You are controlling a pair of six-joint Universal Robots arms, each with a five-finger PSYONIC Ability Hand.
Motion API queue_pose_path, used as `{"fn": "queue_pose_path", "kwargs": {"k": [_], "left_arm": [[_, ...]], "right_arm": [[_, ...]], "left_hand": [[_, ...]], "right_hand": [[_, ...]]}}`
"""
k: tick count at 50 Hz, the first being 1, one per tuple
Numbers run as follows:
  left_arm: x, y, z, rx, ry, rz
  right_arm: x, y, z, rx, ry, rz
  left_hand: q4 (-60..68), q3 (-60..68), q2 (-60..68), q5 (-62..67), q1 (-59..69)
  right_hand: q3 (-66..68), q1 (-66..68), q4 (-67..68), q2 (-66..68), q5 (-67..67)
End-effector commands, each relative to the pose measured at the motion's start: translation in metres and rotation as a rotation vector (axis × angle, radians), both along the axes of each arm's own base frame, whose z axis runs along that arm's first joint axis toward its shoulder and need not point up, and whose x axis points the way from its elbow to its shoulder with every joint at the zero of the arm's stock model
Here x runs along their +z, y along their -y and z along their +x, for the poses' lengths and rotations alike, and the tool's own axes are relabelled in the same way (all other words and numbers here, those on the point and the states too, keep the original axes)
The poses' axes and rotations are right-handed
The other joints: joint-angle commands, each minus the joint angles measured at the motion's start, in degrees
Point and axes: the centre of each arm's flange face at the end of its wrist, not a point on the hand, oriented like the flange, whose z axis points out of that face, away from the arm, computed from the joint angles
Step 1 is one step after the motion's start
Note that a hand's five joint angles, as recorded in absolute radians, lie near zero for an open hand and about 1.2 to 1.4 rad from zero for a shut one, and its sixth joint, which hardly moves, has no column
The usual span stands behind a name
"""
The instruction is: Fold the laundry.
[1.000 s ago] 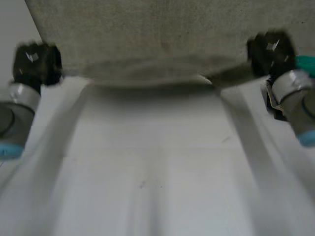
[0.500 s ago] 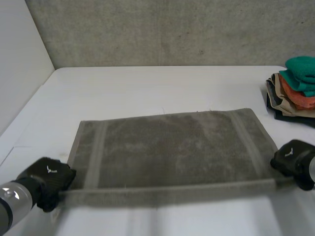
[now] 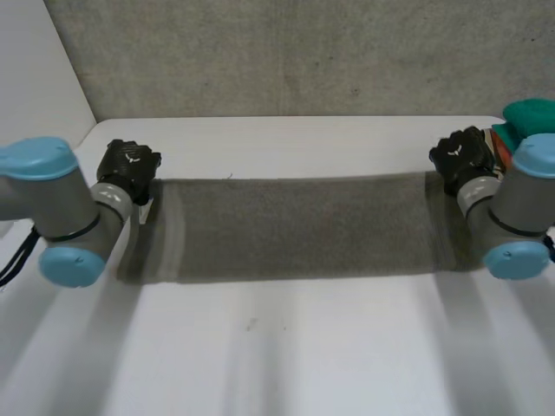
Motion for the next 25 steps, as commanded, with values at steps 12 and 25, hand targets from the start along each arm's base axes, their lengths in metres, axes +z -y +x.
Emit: {"fn": "queue_pose_path", "kwargs": {"k": [12,25], "left_arm": [[0.008,-0.028,-0.046,-0.126,-0.017,0.004],[0.05,-0.1,-0.019,-0.135,-0.232,0.037]], "right_arm": [[0.003,0.006,0.015,0.094,0.119,-0.028],[0.034,-0.067,-0.053,-0.001,0.349,0.509]], "left_hand": [[-59.0,-58.5,-58.8,-57.7,-55.3],[-59.0,-58.5,-58.8,-57.7,-55.3]], "right_hand": [[-58.5,-55.7,-58.9,-57.7,-58.9],[-57.6,-54.8,-58.0,-56.8,-58.0]]}}
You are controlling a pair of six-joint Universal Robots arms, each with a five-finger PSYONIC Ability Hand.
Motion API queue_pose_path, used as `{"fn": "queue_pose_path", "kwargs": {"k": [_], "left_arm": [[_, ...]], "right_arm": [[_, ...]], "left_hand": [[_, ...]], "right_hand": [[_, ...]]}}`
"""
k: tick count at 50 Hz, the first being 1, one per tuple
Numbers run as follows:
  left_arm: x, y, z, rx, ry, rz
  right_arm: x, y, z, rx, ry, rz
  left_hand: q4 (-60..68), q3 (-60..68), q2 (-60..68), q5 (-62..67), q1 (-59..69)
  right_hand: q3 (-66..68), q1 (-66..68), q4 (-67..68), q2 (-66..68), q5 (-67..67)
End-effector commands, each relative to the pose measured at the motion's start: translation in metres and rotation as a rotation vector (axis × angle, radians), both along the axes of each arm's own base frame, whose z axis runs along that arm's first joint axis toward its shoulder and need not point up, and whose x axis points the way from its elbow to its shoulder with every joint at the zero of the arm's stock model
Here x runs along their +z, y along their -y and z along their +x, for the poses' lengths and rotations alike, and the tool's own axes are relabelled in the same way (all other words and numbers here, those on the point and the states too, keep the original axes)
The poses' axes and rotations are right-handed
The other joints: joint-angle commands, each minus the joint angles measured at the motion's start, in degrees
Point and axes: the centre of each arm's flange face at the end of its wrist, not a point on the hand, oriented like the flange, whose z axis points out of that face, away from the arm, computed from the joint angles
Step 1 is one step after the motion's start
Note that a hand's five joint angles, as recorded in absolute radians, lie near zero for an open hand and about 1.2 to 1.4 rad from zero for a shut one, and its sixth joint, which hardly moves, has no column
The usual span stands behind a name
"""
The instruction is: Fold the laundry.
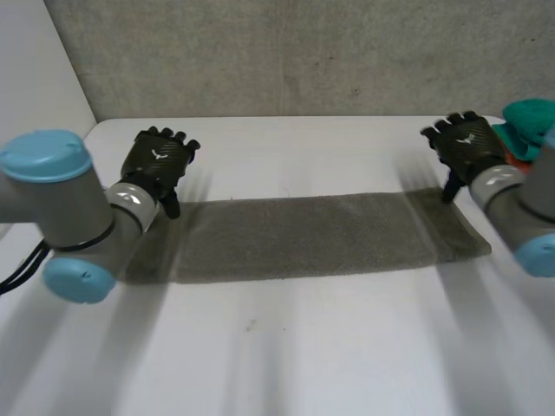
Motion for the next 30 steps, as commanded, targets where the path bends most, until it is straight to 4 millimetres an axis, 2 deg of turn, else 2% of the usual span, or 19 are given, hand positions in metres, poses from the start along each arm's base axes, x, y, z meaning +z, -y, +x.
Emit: {"fn": "queue_pose_path", "kwargs": {"k": [1,3,5,10,19,21,22,23,24,29,30], "left_arm": [[0.014,-0.039,0.015,-0.011,-0.158,0.027],[0.012,-0.043,0.018,-0.023,-0.189,0.027],[0.01,-0.046,0.021,-0.038,-0.226,0.021],[0.005,-0.047,0.022,-0.061,-0.252,0.0],[0.004,-0.046,0.023,-0.061,-0.255,-0.003],[0.003,-0.047,0.023,-0.061,-0.255,-0.002],[0.002,-0.047,0.023,-0.061,-0.254,-0.001],[0.002,-0.047,0.023,-0.061,-0.253,-0.001],[0.002,-0.047,0.023,-0.061,-0.253,-0.001],[0.003,-0.048,0.022,-0.061,-0.255,-0.002],[0.004,-0.048,0.023,-0.057,-0.255,-0.005]], "right_arm": [[-0.008,-0.038,-0.042,0.0,0.073,0.382],[-0.015,-0.047,-0.044,0.015,0.085,0.458],[-0.019,-0.048,-0.045,0.021,0.089,0.47],[-0.035,-0.04,-0.05,0.009,0.072,0.422],[-0.07,-0.029,-0.049,0.03,-0.006,0.396],[-0.073,-0.027,-0.05,0.027,-0.017,0.388],[-0.077,-0.023,-0.051,0.015,-0.03,0.373],[-0.078,-0.022,-0.051,0.009,-0.033,0.366],[-0.077,-0.02,-0.053,-0.002,-0.039,0.351],[-0.072,-0.006,-0.074,-0.154,-0.062,0.229],[-0.061,-0.004,-0.082,-0.201,-0.075,0.169]], "left_hand": [[-1.7,-2.3,-2.0,-2.9,-1.3],[-1.7,-2.3,-2.0,-2.9,-1.3],[-1.7,-2.3,-2.0,-2.8,-1.3],[-1.3,-1.9,-1.7,-2.5,-0.9],[-1.3,-1.9,-1.7,-2.5,-0.9],[-1.3,-1.9,-1.7,-2.5,-0.9],[-1.5,-2.1,-1.8,-2.7,-1.1],[-1.3,-1.9,-1.7,-2.5,-0.9],[-1.3,-1.9,-1.7,-2.5,-0.9],[-1.5,-2.1,-1.8,-2.7,-1.1],[-1.5,-2.1,-1.8,-2.7,-1.1]], "right_hand": [[3.7,2.7,3.3,3.2,3.0],[14.6,13.6,14.2,14.1,13.9],[18.5,17.5,18.1,18.0,17.9],[24.9,23.9,24.5,24.4,24.3],[26.4,25.4,26.0,25.9,25.8],[30.1,29.1,29.7,29.6,29.5],[38.6,37.6,38.2,38.1,38.0],[48.7,47.7,48.3,48.2,48.1],[67.9,66.9,67.5,67.4,67.3],[68.1,67.1,67.7,67.6,67.4],[68.1,67.1,67.7,67.6,67.4]]}}
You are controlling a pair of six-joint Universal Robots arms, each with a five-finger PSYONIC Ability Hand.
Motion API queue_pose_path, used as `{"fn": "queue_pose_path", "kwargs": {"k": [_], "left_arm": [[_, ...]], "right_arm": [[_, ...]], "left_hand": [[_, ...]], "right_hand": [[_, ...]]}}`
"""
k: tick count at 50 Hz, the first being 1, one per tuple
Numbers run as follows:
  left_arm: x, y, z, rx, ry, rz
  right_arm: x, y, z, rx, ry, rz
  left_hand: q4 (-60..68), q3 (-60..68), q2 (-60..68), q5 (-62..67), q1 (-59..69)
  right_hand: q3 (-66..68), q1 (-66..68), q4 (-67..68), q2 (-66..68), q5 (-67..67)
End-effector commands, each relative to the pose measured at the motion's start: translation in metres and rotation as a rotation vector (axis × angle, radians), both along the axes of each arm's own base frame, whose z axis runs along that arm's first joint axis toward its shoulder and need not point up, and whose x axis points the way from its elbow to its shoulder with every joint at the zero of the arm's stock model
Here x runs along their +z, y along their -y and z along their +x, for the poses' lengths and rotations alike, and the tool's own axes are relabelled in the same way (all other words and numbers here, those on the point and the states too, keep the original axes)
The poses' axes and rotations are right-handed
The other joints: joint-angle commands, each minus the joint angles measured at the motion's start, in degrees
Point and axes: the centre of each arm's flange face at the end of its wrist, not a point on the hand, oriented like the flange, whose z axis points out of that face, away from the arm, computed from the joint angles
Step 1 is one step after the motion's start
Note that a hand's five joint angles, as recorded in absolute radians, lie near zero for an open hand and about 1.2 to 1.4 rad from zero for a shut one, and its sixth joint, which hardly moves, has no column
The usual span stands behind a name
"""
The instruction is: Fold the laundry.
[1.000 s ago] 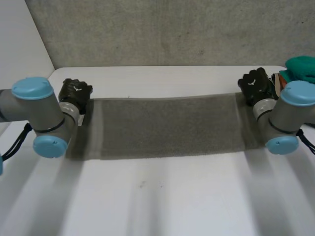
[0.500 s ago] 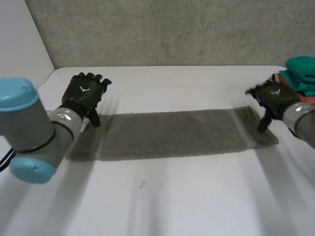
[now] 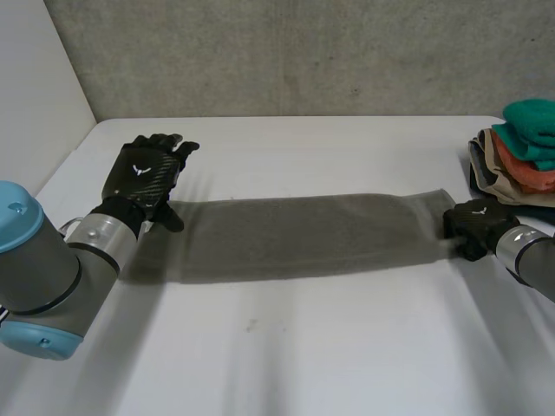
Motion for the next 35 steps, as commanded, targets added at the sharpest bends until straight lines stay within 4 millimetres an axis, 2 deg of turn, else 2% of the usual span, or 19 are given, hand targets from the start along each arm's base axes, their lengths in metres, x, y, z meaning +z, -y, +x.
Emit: {"fn": "queue_pose_path", "kwargs": {"k": [1,5,8,11,14,16,18,19,22,23,26,27,30,31,34,35], "left_arm": [[0.003,-0.002,0.001,0.005,-0.002,-0.004],[0.013,-0.006,0.003,0.005,-0.011,-0.03],[0.016,-0.007,0.004,0.008,-0.015,-0.036],[0.016,-0.008,0.004,0.008,-0.015,-0.038],[0.018,-0.007,0.006,0.016,-0.016,-0.041],[0.019,-0.005,0.008,0.023,-0.019,-0.043],[0.02,-0.004,0.01,0.031,-0.018,-0.047],[0.021,-0.004,0.011,0.034,-0.02,-0.048],[0.024,-0.004,0.014,0.042,-0.022,-0.056],[0.024,-0.004,0.014,0.043,-0.024,-0.057],[0.027,-0.005,0.015,0.043,-0.026,-0.065],[0.027,-0.005,0.015,0.043,-0.027,-0.066],[0.027,-0.005,0.014,0.042,-0.026,-0.065],[0.027,-0.005,0.014,0.04,-0.026,-0.065],[0.025,-0.006,0.014,0.039,-0.025,-0.06],[0.026,-0.006,0.013,0.037,-0.025,-0.062]], "right_arm": [[0.023,0.015,-0.03,-0.18,-0.075,-0.198],[0.055,0.01,-0.047,-0.203,-0.138,-0.278],[0.053,0.013,-0.063,-0.225,-0.238,-0.284],[0.052,0.017,-0.068,-0.204,-0.361,-0.309],[0.057,0.019,-0.067,-0.176,-0.445,-0.347],[0.062,0.022,-0.055,-0.124,-0.496,-0.407],[0.068,0.019,-0.028,-0.049,-0.488,-0.477],[0.074,0.01,0.012,0.058,-0.453,-0.56],[0.084,-0.007,0.064,0.21,-0.389,-0.693],[0.09,-0.023,0.097,0.321,-0.343,-0.774],[0.089,-0.051,0.138,0.483,-0.282,-0.858],[0.087,-0.069,0.161,0.582,-0.248,-0.902],[0.063,-0.098,0.193,0.73,-0.207,-0.895],[0.043,-0.116,0.213,0.825,-0.187,-0.878],[0.019,-0.145,0.239,0.944,-0.17,-0.856],[0.006,-0.163,0.251,1.001,-0.167,-0.835]], "left_hand": [[-1.3,-1.8,-1.5,-2.7,-0.9],[-1.3,-1.8,-1.5,-2.7,-0.9],[-1.3,-1.8,-1.5,-2.7,-0.9],[-1.4,-1.9,-1.7,-2.8,-1.0],[-1.4,-1.9,-1.7,-2.8,-1.0],[-1.4,-1.9,-1.7,-2.8,-1.0],[-1.4,-1.9,-1.7,-2.8,-1.0],[-1.4,-1.9,-1.7,-2.8,-1.0],[-1.3,-1.8,-1.5,-2.7,-0.9],[-1.3,-1.8,-1.5,-2.7,-0.9],[-1.4,-1.9,-1.7,-2.8,-1.0],[-1.4,-1.9,-1.7,-2.8,-1.0],[-1.4,-1.9,-1.7,-2.8,-1.0],[-1.4,-1.9,-1.7,-2.8,-1.0],[-1.4,-1.9,-1.7,-2.8,-1.0],[-1.4,-1.9,-1.7,-2.8,-1.0]], "right_hand": [[14.4,21.1,14.3,13.5,14.8],[14.4,21.1,14.3,13.5,14.8],[14.4,21.1,14.3,13.5,14.8],[14.4,21.1,14.3,13.5,14.8],[14.4,21.1,14.3,13.5,14.8],[14.4,21.1,14.3,13.5,14.8],[14.4,21.1,14.3,13.5,14.8],[14.4,21.1,14.3,13.5,14.8],[14.4,21.1,14.3,13.5,14.8],[14.4,21.1,14.3,13.5,14.8],[14.4,21.1,14.3,13.5,14.8],[14.4,21.1,14.3,13.5,14.8],[14.4,21.1,14.3,13.5,14.8],[14.4,21.1,14.3,13.5,14.8],[14.4,21.1,14.3,13.5,14.8],[14.4,21.1,14.3,13.5,14.8]]}}
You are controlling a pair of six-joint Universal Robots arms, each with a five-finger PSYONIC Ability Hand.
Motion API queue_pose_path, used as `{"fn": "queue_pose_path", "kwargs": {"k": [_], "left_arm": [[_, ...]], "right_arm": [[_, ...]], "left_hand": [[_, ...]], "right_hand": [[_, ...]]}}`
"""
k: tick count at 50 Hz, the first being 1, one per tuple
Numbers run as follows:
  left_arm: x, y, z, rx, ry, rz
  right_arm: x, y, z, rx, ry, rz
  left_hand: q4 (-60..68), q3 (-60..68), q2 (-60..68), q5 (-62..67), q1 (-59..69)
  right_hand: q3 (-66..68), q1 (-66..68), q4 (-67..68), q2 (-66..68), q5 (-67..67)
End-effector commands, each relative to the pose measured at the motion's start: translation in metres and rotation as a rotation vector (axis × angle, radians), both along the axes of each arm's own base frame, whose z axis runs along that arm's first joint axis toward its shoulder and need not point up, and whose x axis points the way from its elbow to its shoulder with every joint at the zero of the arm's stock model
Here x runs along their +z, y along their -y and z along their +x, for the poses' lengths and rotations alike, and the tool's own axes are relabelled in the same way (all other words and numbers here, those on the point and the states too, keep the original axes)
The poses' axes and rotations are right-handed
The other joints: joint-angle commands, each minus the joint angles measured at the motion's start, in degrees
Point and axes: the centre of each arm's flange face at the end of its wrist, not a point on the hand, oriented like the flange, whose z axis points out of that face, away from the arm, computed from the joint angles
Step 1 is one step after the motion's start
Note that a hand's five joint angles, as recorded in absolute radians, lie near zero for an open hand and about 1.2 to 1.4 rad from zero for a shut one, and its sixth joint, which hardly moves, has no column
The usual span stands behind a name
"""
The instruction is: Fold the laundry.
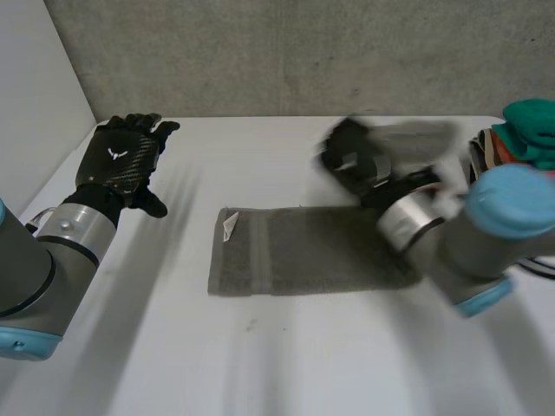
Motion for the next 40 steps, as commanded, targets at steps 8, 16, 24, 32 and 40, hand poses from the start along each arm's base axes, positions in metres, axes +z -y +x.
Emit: {"fn": "queue_pose_path", "kwargs": {"k": [8,16,24,32,40], "left_arm": [[-0.005,-0.002,0.0,-0.004,0.006,0.015],[-0.006,-0.005,-0.003,-0.017,0.006,0.015],[-0.008,-0.006,-0.005,-0.021,0.008,0.021],[-0.009,-0.011,-0.011,-0.044,0.009,0.024],[0.0,-0.02,-0.023,-0.084,0.001,-0.001]], "right_arm": [[-0.075,-0.103,0.072,0.295,-0.168,0.164],[0.008,-0.061,0.026,-0.002,0.2,0.434],[0.0,-0.039,-0.028,-0.208,0.331,0.843],[-0.037,-0.016,-0.077,-0.437,0.211,0.898],[-0.05,-0.005,-0.088,-0.494,0.207,0.899]], "left_hand": [[-1.5,-2.0,-1.7,-2.9,-1.1],[-1.5,-2.0,-1.7,-2.9,-1.1],[-1.5,-2.0,-1.7,-2.9,-1.1],[-1.5,-2.0,-1.7,-2.9,-1.1],[-1.5,-2.0,-1.7,-2.9,-1.1]], "right_hand": [[-58.3,-54.3,-58.8,-57.6,-58.0],[-58.3,-54.3,-58.8,-57.6,-58.0],[-58.3,-54.3,-58.8,-57.6,-58.0],[-56.3,-52.4,-56.9,-55.7,-56.1],[11.7,15.7,11.2,12.4,12.0]]}}
